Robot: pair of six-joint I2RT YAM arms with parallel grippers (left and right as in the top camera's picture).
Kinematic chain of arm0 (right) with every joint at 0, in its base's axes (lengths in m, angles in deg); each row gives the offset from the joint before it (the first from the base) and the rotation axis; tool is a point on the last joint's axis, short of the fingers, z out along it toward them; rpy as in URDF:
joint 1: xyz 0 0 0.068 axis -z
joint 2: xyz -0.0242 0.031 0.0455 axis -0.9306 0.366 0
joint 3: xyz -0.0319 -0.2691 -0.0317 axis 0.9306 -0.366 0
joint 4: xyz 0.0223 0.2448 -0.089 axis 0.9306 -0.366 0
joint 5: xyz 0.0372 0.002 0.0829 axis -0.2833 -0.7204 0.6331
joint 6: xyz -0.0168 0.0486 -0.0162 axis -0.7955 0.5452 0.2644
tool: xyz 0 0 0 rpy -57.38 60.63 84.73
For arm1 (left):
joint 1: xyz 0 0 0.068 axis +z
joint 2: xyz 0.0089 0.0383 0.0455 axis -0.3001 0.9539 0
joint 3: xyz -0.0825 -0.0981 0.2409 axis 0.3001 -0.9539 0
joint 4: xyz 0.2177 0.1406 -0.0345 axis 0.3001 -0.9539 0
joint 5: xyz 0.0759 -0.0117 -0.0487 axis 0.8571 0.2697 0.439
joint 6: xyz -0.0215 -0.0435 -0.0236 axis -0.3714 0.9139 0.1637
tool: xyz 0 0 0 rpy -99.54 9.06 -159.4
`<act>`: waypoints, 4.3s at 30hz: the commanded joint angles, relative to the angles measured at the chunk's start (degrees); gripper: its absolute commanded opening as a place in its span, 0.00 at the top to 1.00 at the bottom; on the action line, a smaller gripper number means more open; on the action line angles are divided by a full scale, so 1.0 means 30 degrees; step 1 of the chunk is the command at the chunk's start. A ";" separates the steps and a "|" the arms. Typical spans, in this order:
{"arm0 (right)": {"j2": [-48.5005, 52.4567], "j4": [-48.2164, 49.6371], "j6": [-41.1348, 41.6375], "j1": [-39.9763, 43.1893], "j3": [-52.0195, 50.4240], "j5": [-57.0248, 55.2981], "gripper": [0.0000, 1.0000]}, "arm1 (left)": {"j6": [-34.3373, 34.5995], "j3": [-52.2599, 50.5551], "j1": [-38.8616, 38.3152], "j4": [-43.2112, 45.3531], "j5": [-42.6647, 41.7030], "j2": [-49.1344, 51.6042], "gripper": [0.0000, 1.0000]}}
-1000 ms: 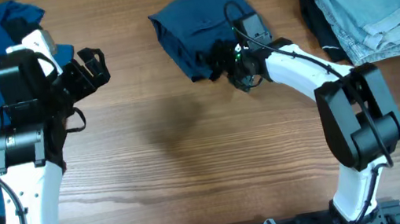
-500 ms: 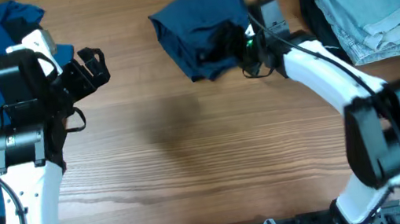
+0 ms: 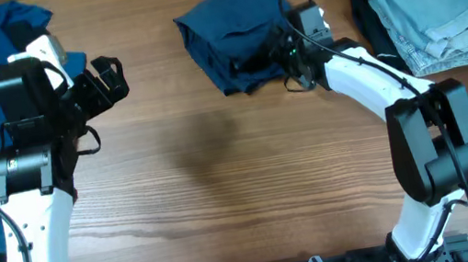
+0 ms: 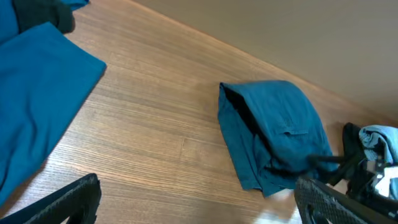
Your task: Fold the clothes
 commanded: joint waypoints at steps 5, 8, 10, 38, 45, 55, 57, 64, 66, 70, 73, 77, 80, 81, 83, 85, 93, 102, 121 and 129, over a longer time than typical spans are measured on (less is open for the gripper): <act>0.0488 -0.1246 -0.0109 -0.0036 0.0022 -0.0102 0.00 | 0.0153 0.0131 0.0066 0.0007 0.0109 0.0109 0.00; 0.1464 -0.0284 -0.0051 -0.0073 0.0022 0.0882 0.00 | 0.0153 0.0131 0.0066 0.0000 0.0109 0.0109 0.00; 0.2550 0.0648 0.0474 -0.0066 0.0022 0.2266 0.00 | 0.0153 0.0131 0.0066 0.0000 0.0117 0.0109 0.00; 0.1807 0.8867 -0.4146 0.1931 0.0867 0.9588 0.96 | 0.0102 0.0131 0.0066 0.0022 0.0117 0.0109 0.00; -0.3439 0.7876 -0.3672 0.4313 0.0860 1.1176 0.96 | 0.0109 0.0131 0.0066 0.0022 0.0117 0.0109 0.01; -0.6266 1.0273 -0.7359 0.8517 0.0867 1.3937 0.96 | 0.0117 0.0131 0.0066 0.0007 0.0117 0.0109 0.00; -0.6266 1.0826 -0.7657 0.9908 0.0867 1.4156 0.96 | 0.0117 0.0131 0.0066 0.0007 0.0117 0.0109 0.01; -0.5843 1.2786 -0.8182 1.3865 0.0860 1.3464 0.96 | 0.0117 0.0131 0.0066 0.0015 0.0117 0.0117 0.00; -0.5136 1.3544 -0.7570 1.4214 0.0852 1.2517 0.96 | 0.0124 0.0131 0.0066 0.0015 0.0117 0.0117 0.00; -0.3257 1.5832 -0.6324 1.4382 0.0852 1.1198 0.96 | 0.0175 0.0131 0.0066 0.0022 0.0117 0.0117 0.00; -0.1246 1.8200 -0.4539 1.4433 0.0852 1.1169 0.96 | 0.0175 0.0131 0.0066 0.0080 0.0117 0.0211 0.00; 0.0743 2.0240 -0.3126 1.4775 0.0852 1.1482 0.96 | 0.0175 0.0131 0.0066 0.0073 0.0109 0.0685 0.00; 0.0969 1.9569 -0.3512 1.5191 0.0852 1.2276 0.96 | 0.0189 0.0131 0.0066 0.0117 0.0102 0.1144 0.00; 0.0962 1.9322 -0.3577 1.5395 0.0852 1.2604 0.96 | 0.0328 0.0131 0.0058 0.0146 0.0095 0.1304 0.00; 0.0962 1.8564 -0.3585 1.5744 0.0852 1.3347 0.96 | 0.0743 0.0131 0.0058 0.0189 0.0029 0.1515 0.00; 0.0962 1.6997 -0.3555 1.6342 0.0852 1.5001 0.86 | 0.0750 0.0131 0.0058 0.0401 -0.0189 0.1588 0.00; 0.0933 0.8065 -0.1996 1.9380 0.0852 2.1660 0.42 | 0.0743 0.0131 0.0058 0.0670 -0.0189 0.1588 0.00; -0.2900 0.0823 -0.4736 2.0072 0.0852 2.2163 0.24 | 0.0743 0.0131 0.0058 0.0882 -0.0197 0.1588 0.00; -0.6280 0.6280 -2.4115 1.3959 0.0852 0.3337 0.96 | 0.0736 0.0131 0.0058 0.1304 -0.0189 0.1661 0.00; 0.1457 1.3522 -2.0473 1.4003 0.0860 0.3038 0.96 | 0.0597 0.0131 0.0066 0.1290 -0.0189 0.2433 0.00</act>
